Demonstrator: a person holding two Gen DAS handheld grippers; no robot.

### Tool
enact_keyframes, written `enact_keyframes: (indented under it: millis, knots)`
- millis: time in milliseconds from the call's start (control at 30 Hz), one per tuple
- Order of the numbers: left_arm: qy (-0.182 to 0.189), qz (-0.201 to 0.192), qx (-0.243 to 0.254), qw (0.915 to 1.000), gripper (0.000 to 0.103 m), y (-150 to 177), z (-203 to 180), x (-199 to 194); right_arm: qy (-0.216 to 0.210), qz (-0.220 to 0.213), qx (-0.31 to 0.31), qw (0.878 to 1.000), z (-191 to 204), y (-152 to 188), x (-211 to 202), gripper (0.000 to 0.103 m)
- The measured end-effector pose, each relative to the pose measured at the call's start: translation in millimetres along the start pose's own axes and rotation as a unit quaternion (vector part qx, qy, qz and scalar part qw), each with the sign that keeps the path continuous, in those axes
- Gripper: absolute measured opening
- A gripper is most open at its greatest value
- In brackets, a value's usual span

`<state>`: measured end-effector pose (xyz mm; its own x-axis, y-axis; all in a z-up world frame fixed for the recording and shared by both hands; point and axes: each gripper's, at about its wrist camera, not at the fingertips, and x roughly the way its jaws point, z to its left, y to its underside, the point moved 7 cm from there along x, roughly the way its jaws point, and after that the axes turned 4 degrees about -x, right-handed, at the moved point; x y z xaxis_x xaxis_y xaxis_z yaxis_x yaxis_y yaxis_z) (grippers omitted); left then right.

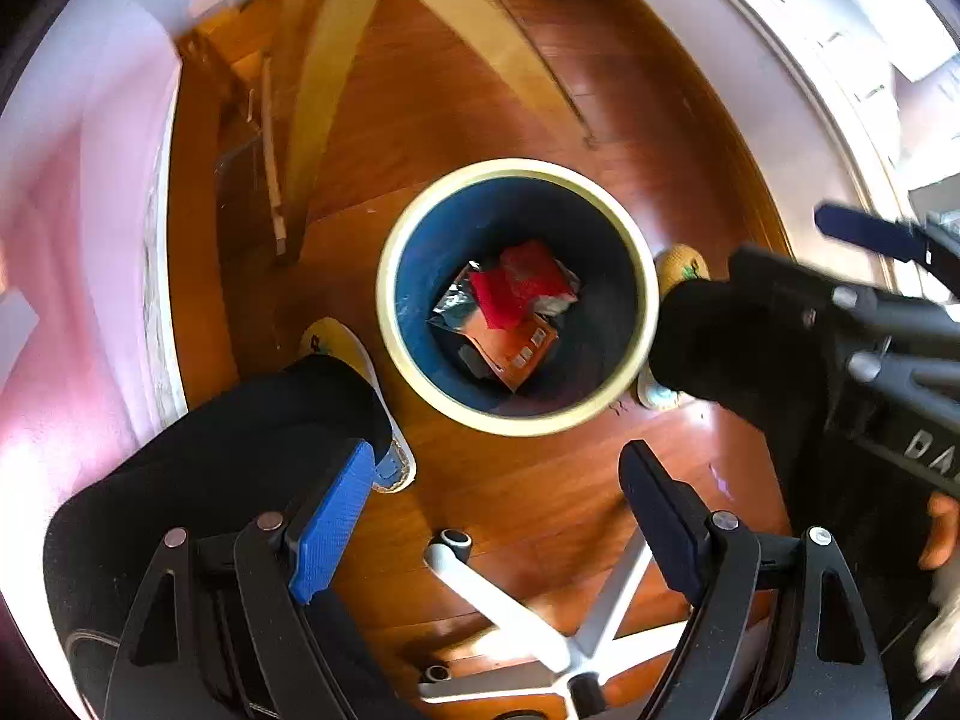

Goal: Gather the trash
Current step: 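Raise both tools back over the table toward the remaining trash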

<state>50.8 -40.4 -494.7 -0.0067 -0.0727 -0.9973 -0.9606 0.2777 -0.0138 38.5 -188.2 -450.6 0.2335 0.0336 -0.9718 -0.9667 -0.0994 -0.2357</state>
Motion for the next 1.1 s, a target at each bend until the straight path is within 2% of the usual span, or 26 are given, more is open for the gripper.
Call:
enact_keyframes:
  millis: [200, 367, 500, 733, 833, 967, 1100]
  knots:
    - [-0.014, -0.036, 0.035, 0.9986, 0.085, 8, -15, -32, -0.014, -0.016, -0.004, 1.0, 5, 3, -37, 0.07]
    - [-0.028, -0.098, 0.051, 0.9935, 0.085, 5, -13, -93, -0.018, -0.049, -0.026, 0.998, 15, -2, -82, 0.07]
    - [-0.026, -0.141, 0.032, 0.9891, 0.085, -10, 8, -156, -0.013, -0.092, -0.051, 0.994, 21, -16, -132, 0.07]
    - [-0.054, -0.244, 0.001, 0.9683, 0.085, -52, 44, -289, -0.025, -0.177, -0.063, 0.982, 17, -65, -239, 0.07]
    - [-0.052, -0.27, -0.018, 0.9612, 0.085, -72, 57, -334, -0.017, -0.21, -0.063, 0.975, 9, -93, -277, 0.07]
    - [-0.035, -0.289, -0.044, 0.9558, 0.085, -105, 75, -377, 0.001, -0.239, -0.059, 0.969, -2, -136, -312, 0.07]
    - [-0.026, -0.284, -0.069, 0.956, 0.08, -153, 93, -401, 0.013, -0.259, -0.051, 0.964, -26, -183, -333, 0.07]
